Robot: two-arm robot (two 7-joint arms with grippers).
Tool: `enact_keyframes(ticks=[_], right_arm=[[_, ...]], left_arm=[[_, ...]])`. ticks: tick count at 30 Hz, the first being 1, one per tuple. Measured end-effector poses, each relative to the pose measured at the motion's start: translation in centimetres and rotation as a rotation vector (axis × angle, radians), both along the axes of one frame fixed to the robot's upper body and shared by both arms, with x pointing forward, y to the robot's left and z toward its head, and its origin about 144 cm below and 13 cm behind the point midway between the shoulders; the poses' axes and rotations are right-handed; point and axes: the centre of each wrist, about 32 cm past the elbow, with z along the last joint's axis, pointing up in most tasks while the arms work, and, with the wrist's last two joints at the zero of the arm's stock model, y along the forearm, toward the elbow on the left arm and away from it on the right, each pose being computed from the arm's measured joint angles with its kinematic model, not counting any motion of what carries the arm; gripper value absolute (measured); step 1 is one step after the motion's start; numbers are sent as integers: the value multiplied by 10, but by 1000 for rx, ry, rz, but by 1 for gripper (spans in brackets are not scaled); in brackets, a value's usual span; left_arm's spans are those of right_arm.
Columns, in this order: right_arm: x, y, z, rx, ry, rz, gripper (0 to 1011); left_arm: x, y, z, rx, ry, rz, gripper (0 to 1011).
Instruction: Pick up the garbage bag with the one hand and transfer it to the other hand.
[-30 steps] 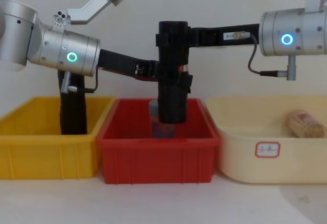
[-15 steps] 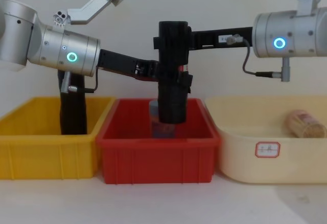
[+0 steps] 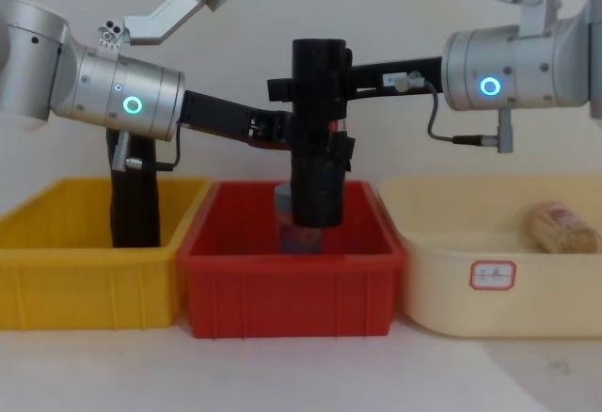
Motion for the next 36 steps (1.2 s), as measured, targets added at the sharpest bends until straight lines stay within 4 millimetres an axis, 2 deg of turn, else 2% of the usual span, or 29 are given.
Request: enact_keyframes(ticks=[16,24,28,36], right_arm=[[5,6,1,-7,10,37,979],[6,7,2,-7,13,46,792],[7,7,2,-7,13,47,663],[7,7,2,-6,14,49,568]], left_arm=[[0,0,0,0,0,0,404],[0,0,0,0,0,0,404],[0,0,0,0,0,0,404],[0,0,0,0,0,0,404]])
